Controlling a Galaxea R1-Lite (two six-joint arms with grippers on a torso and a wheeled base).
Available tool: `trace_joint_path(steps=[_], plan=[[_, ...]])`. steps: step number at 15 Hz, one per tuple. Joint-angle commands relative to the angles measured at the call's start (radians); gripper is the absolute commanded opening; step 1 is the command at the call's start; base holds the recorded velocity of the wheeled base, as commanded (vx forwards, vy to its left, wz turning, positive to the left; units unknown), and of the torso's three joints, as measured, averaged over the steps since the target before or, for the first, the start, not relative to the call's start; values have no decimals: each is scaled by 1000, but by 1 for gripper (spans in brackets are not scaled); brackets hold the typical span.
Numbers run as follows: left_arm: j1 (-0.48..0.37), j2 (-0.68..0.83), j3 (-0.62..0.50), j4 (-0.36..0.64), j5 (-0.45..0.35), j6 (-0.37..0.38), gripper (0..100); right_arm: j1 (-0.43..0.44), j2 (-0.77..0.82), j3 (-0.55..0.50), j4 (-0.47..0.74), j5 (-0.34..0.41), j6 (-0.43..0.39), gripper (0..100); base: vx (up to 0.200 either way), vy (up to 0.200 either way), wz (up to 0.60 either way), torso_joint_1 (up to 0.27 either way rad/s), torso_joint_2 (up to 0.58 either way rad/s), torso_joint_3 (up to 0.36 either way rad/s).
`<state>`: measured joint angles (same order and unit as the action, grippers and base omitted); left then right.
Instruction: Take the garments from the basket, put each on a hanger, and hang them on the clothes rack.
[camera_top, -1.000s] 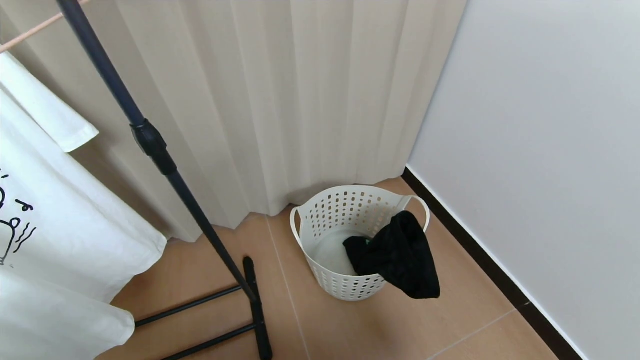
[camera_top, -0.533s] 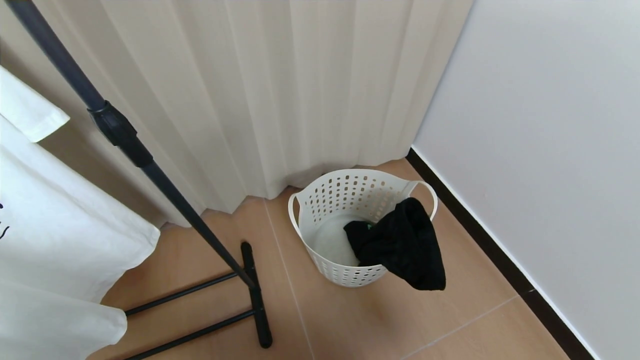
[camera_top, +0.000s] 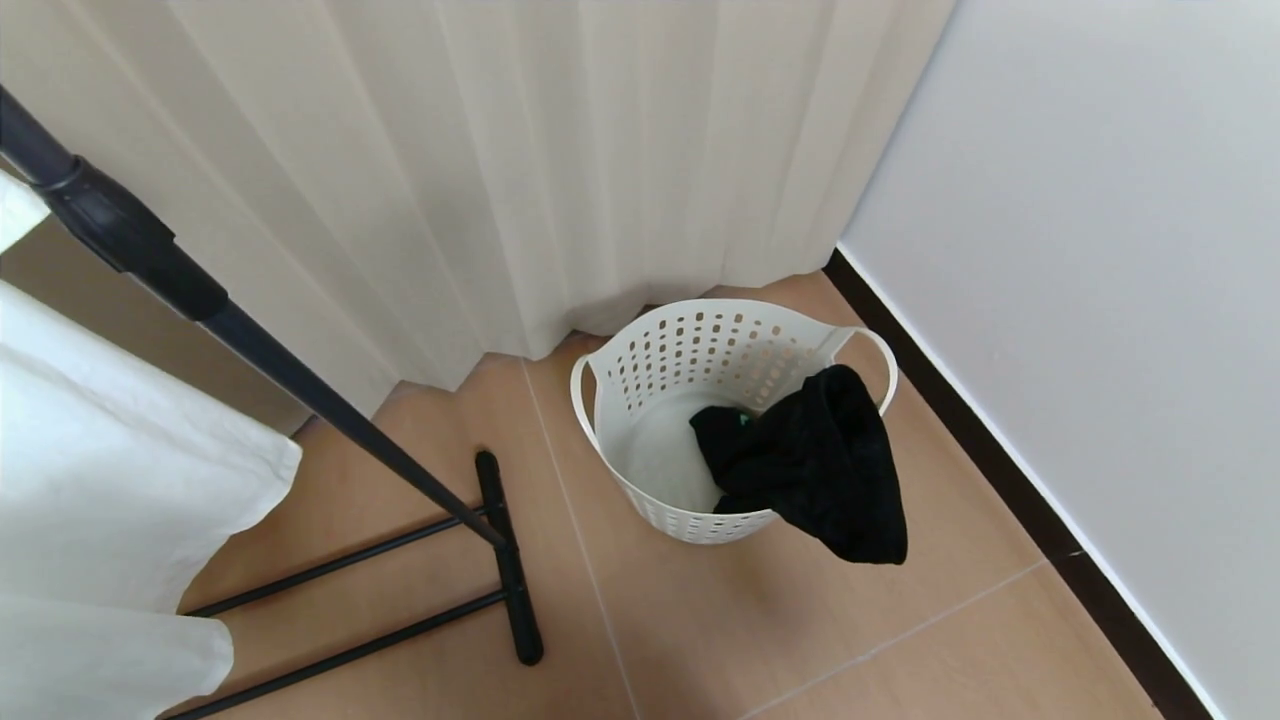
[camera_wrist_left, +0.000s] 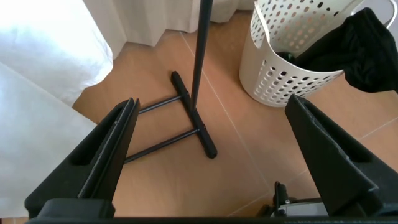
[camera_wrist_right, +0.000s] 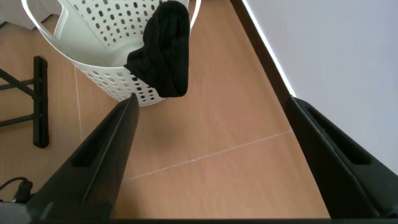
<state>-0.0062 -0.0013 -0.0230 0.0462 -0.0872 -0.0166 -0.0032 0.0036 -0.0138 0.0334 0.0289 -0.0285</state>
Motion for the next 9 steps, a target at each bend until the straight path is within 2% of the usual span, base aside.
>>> trace_joint_path(steps=[1,9], plan=[[0,1,0,0,0,0,100,0,-1,0,0,0,-1,100,0,0,0,-7,2,-203],[0,1,0,0,0,0,100,0,-1,0,0,0,-1,100,0,0,0,2,2,-195]])
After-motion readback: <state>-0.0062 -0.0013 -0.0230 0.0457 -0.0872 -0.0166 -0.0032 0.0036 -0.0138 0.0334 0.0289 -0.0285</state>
